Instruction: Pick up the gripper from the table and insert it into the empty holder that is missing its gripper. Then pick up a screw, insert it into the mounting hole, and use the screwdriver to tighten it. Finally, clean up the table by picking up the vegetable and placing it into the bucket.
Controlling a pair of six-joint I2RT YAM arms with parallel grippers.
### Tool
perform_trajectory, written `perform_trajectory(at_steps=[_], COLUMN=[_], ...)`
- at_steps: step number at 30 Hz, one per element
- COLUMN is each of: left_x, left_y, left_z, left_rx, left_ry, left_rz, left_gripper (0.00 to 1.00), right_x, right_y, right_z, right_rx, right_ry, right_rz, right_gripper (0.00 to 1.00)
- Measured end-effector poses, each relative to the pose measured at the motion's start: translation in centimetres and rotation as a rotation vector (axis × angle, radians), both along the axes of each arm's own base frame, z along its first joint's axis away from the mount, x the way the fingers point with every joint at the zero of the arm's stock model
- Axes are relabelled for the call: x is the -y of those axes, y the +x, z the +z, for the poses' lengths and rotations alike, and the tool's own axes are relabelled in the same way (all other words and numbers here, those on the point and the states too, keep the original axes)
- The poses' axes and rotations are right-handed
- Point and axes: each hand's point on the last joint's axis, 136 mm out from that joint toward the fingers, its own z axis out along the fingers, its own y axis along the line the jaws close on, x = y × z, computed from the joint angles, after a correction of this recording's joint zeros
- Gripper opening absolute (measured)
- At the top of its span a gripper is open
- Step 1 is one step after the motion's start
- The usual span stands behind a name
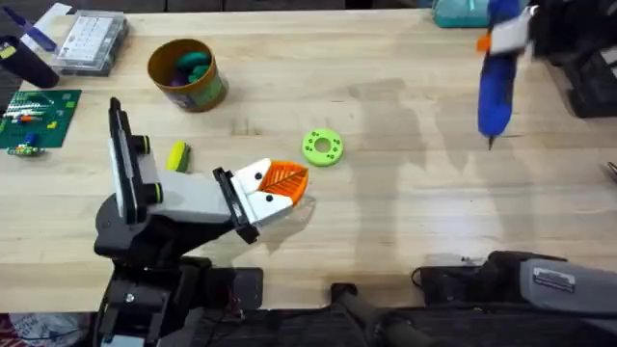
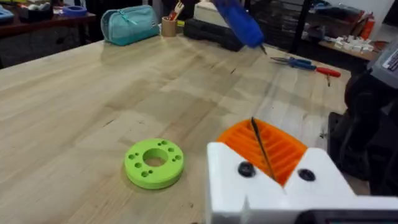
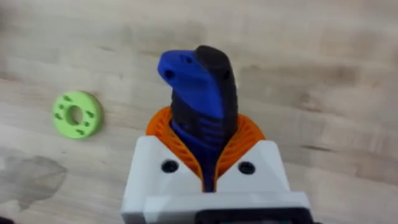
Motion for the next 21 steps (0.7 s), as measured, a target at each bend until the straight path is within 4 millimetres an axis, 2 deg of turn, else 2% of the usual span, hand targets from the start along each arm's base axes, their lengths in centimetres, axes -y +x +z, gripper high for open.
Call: perform_trajectory(at_steps=[5,12,16,21], left_x=[0.0,0.0,0.0,0.0], left_y=[0.0,0.0,0.0,0.0], left_z=[0.0,0.0,0.0,0.0], left_rx=[0.000,0.000,0.000,0.000], left_ry=[0.000,0.000,0.000,0.000], left_rz=[0.000,0.000,0.000,-0.001], left_gripper=[0.014,0.014,0.014,0.014], right_x=[-1.2,-2.6,-4.6,-7.6], right_y=[0.8,-0.1,-0.4,-0.7], right_z=[6.2,12.6,15.2,17.1], right_rx=[0.132,0.244,0.314,0.369], right_ry=[0.045,0.065,0.117,0.199], right_rz=[0.049,0.097,0.171,0.274], right_gripper=[0.047,0.046,0.046,0.046])
